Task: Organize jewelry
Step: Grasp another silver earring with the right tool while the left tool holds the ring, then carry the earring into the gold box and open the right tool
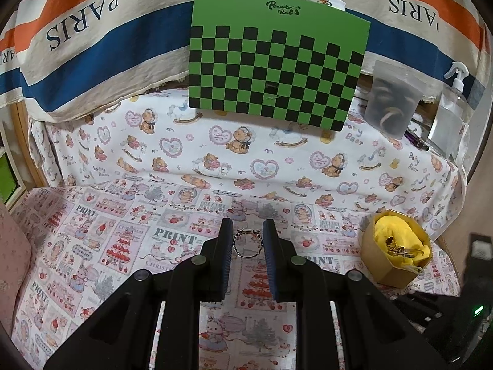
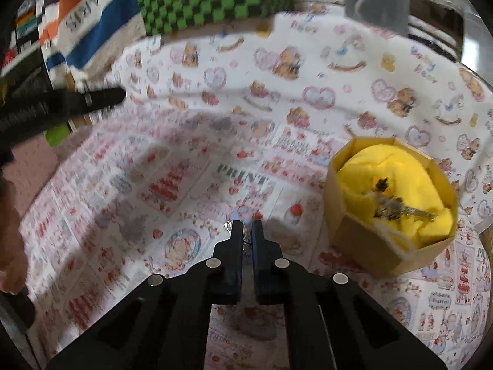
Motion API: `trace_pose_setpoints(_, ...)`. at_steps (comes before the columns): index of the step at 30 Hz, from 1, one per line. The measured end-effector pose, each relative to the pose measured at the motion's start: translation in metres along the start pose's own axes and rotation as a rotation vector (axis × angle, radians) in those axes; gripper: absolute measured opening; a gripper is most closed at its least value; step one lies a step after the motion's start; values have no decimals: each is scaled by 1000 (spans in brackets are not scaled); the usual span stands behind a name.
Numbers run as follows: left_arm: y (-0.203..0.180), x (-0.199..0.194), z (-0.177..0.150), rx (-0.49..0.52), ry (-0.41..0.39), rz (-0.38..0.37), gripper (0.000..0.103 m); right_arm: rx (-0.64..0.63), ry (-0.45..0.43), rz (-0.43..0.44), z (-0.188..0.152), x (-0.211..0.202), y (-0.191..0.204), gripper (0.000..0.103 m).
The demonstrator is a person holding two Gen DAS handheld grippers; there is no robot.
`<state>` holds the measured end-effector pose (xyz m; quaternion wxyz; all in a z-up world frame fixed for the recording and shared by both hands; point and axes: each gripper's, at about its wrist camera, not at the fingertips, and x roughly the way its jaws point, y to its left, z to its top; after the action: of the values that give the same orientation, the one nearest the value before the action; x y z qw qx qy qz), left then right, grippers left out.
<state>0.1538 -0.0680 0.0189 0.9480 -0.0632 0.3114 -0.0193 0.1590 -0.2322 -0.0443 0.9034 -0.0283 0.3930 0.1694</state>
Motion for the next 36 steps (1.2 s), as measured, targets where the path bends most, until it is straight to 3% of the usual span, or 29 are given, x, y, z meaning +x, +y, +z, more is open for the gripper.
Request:
trace_pose_setpoints(5, 0, 1, 0, 0, 5, 2, 19, 38, -81, 39, 5, -29, -13, 6)
trace_pose_setpoints(24, 0, 2, 0, 12, 0, 9, 19, 188, -473, 37, 10, -140, -64, 6)
trace_pose_setpoints(36, -1, 10, -3, 20, 13, 16, 19, 282, -537, -38, 16, -131, -102, 6)
